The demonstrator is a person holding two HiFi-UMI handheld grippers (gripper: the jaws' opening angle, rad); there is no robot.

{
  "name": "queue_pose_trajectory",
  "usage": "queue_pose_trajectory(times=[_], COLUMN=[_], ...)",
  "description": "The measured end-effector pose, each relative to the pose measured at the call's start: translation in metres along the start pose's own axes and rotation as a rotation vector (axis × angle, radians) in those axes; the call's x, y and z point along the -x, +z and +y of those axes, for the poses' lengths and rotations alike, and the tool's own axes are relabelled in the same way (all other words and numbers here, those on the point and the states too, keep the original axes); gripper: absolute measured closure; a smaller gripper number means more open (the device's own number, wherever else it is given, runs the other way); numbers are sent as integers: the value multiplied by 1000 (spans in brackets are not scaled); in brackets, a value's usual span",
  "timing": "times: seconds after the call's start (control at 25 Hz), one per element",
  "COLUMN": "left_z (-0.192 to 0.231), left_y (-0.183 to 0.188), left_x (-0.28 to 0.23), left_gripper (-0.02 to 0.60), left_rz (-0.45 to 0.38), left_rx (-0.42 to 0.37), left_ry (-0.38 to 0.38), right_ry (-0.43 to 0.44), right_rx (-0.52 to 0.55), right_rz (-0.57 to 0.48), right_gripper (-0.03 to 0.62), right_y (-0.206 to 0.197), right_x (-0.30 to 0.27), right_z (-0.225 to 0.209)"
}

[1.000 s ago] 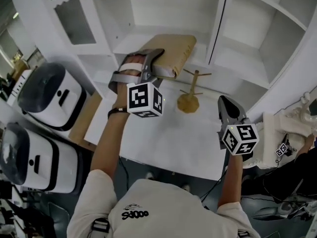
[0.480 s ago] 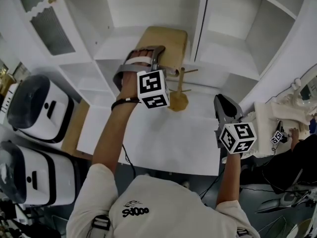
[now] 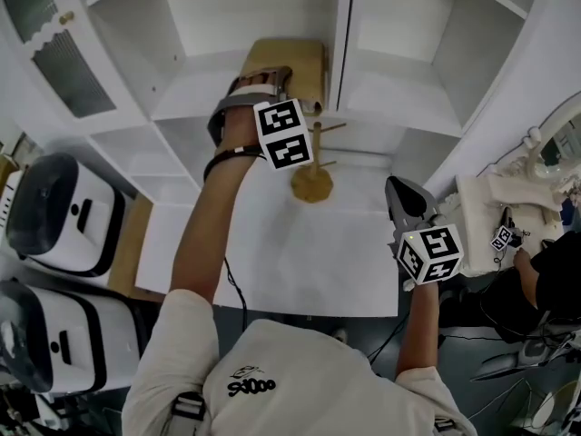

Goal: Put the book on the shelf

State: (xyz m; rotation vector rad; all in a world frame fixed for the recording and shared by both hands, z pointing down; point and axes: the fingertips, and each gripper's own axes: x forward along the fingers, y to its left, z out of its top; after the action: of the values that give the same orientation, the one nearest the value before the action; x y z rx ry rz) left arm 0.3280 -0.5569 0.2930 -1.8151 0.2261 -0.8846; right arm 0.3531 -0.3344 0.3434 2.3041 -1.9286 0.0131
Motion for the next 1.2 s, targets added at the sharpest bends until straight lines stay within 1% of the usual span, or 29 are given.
queue_pose_trajectory(times=[0.2,0.36,0.44,0.48,0.6,0.68,0.84,0.92,0.96,1.0,1.04,1.2], left_z=[5,3,0,0,3,4,6,2,-1,-4,-7,-21], left_y=[3,4,3,3,5,5,-1,-3,-5,-7,-9,-25], left_x=[-10,-18,-20,-20,-17,-8,20,38,48,57,67,101], left_gripper=[43,28,-8,-11,-11,-9,9,45,76,123,152,226], left_rz=[8,16,17,12,-36,-71,-114,-159,-188,-217,-245,-356], left_rx=[3,-19,-39,-47,-75,-63,17,76,114,157,203,441], left_ry=[-12,-28,-40,-37,6,50,140,164,173,181,186,170], right_ry=[9,11,23,31,33,28,23,22,21,19,16,3], right_rx=[20,23,14,7,-5,-15,-19,-20,-22,-23,-23,-33], right_rz=[23,33,41,47,55,44,36,33,30,25,20,-25], right_gripper=[600,600,600,600,600,600,602,602,602,602,602,603], right_y=[-7,-10,-11,-12,-13,-13,-11,-9,-8,-7,-5,9], right_x=[3,7,10,11,15,19,24,25,25,25,25,27], right_z=[6,8,11,12,14,14,14,15,15,15,16,18])
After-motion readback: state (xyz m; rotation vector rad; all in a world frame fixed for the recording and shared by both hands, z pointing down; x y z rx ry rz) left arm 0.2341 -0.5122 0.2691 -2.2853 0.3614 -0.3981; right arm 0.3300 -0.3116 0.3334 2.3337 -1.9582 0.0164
